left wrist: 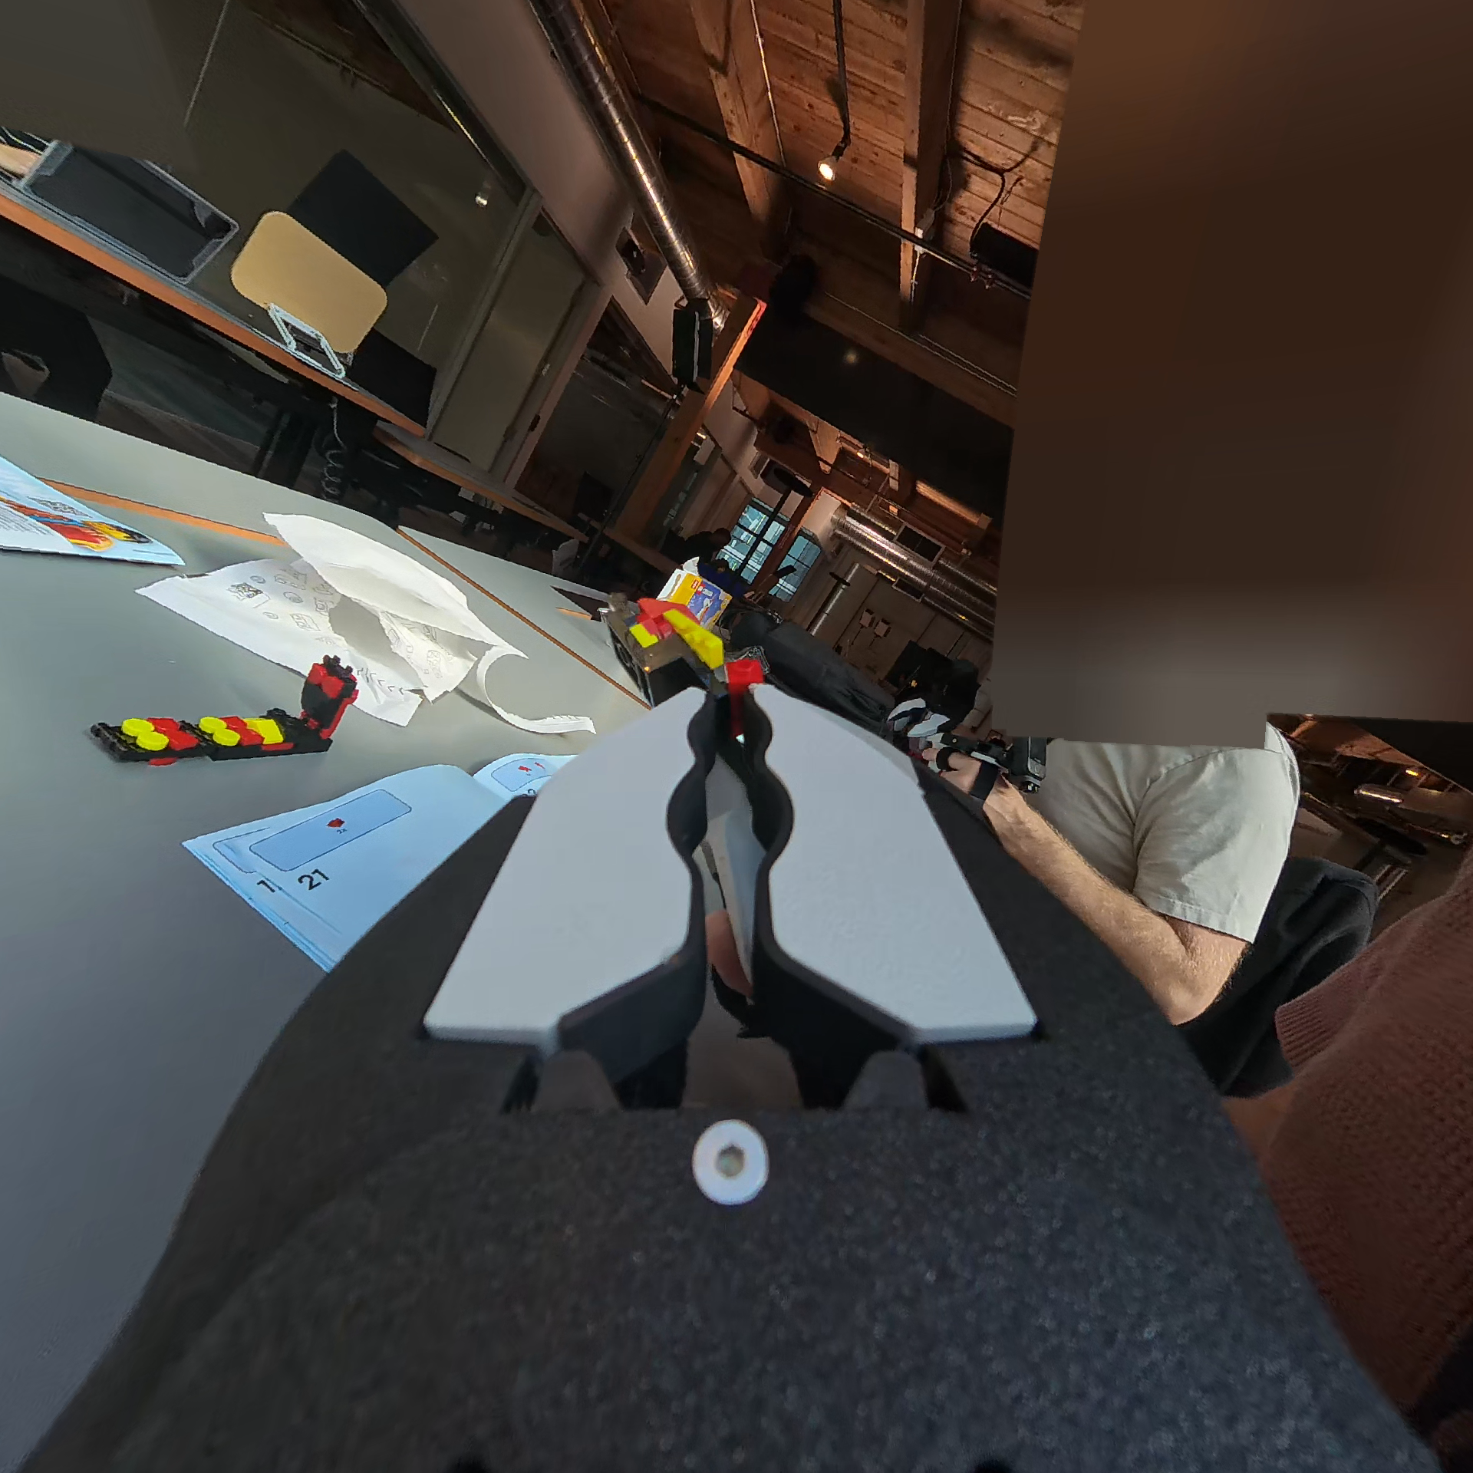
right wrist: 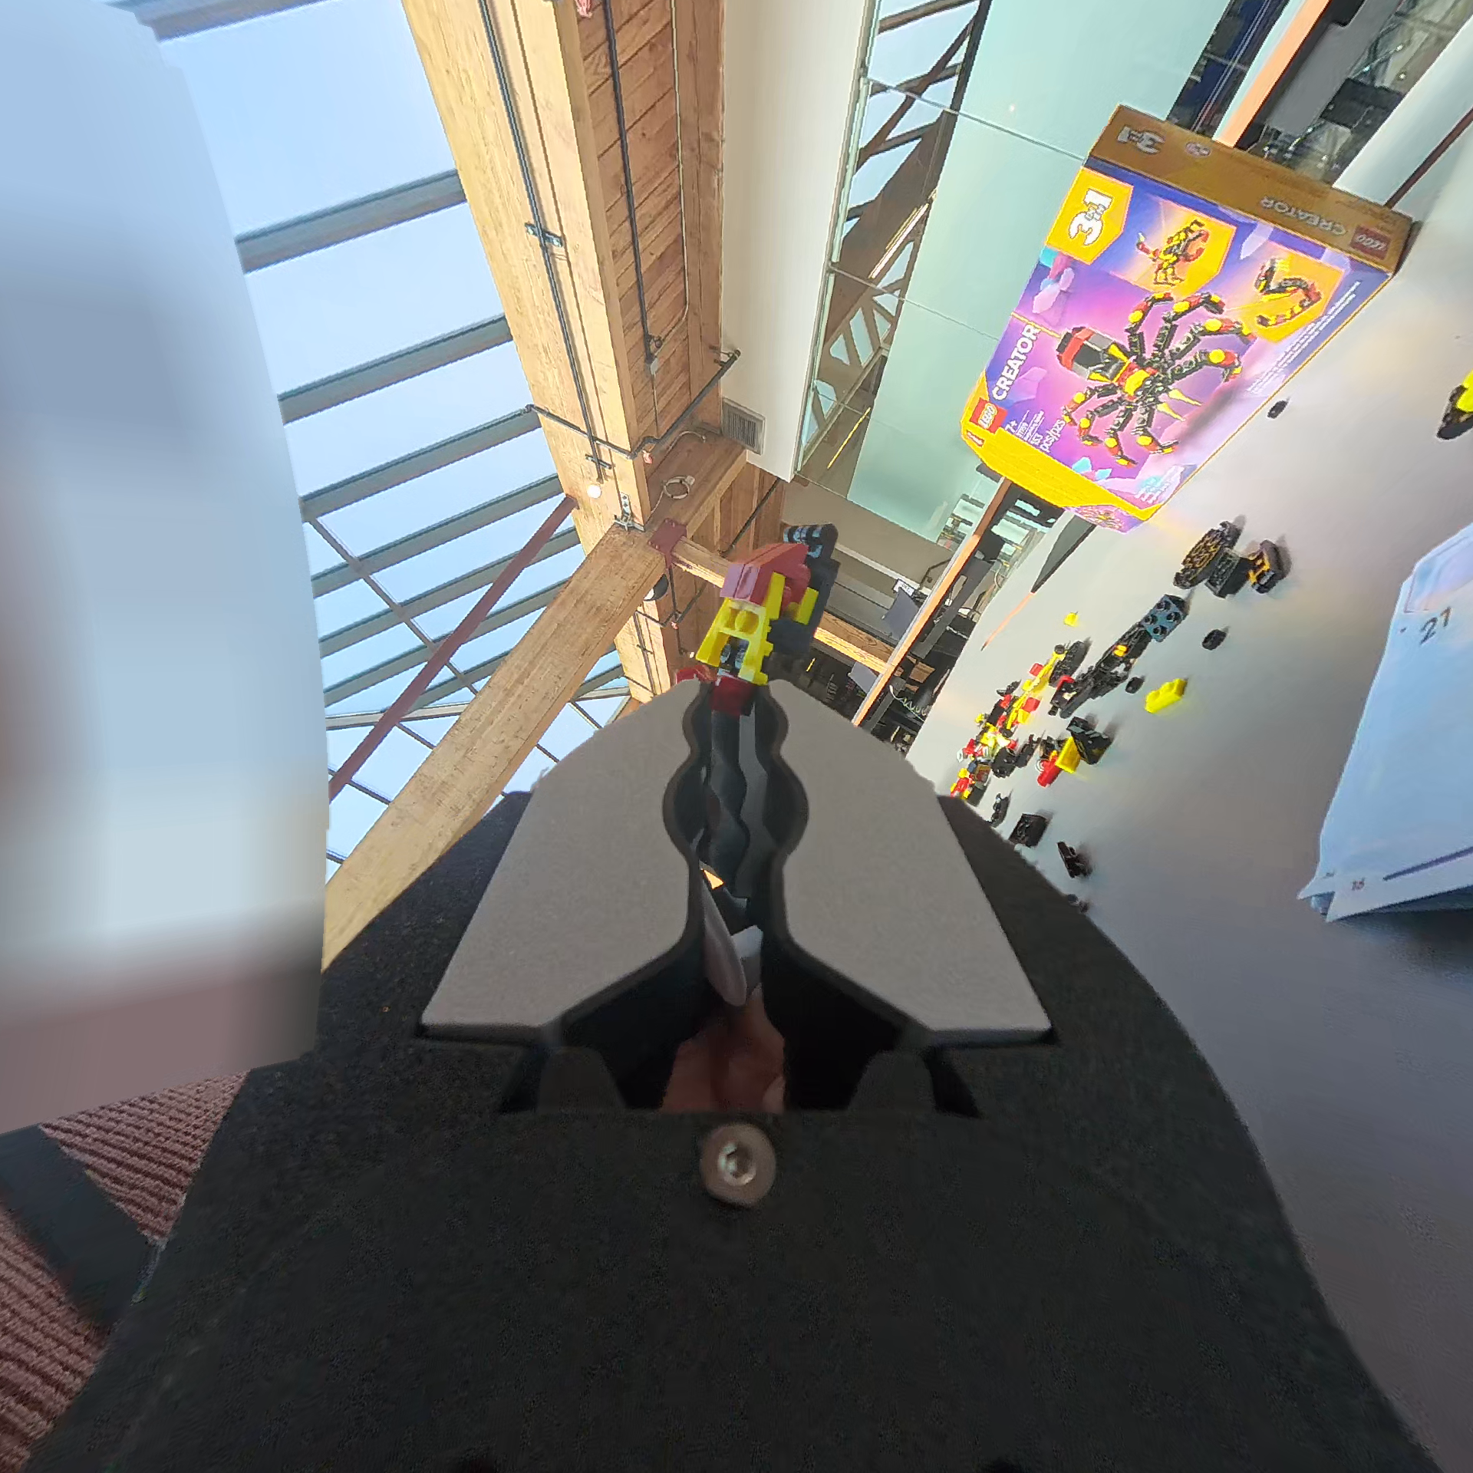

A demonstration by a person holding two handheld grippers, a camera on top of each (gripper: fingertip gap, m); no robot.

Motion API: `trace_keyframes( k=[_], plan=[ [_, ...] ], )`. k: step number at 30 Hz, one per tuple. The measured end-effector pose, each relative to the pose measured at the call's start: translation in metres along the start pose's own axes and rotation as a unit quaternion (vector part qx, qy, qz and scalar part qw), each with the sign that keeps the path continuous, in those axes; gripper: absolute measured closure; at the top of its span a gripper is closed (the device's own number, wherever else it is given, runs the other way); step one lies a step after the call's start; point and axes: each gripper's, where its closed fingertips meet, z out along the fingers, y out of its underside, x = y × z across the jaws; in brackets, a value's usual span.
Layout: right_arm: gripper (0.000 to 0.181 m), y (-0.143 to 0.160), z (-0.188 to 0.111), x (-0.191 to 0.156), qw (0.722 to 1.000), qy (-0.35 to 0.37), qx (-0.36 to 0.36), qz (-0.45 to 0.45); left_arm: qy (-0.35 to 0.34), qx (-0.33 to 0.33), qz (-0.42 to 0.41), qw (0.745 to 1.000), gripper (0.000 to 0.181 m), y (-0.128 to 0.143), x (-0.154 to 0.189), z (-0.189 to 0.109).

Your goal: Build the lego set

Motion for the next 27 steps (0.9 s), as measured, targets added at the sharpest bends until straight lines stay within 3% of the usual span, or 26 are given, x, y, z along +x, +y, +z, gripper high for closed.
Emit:
trace_keyframes(
  k=[10, 27],
  plan=[
    [0.173, 0.003, 0.004, -0.002, 0.995, 0.046, -0.031, -0.082, 0.021, 0.024, -0.038, 0.999, 0.167, -0.006, 0.002, -0.003],
    [0.168, 0.018, 0.006, -0.001, 0.979, 0.081, -0.074, -0.174, 0.027, 0.034, -0.047, 0.998, 0.176, -0.012, 0.000, -0.006]
  ],
)
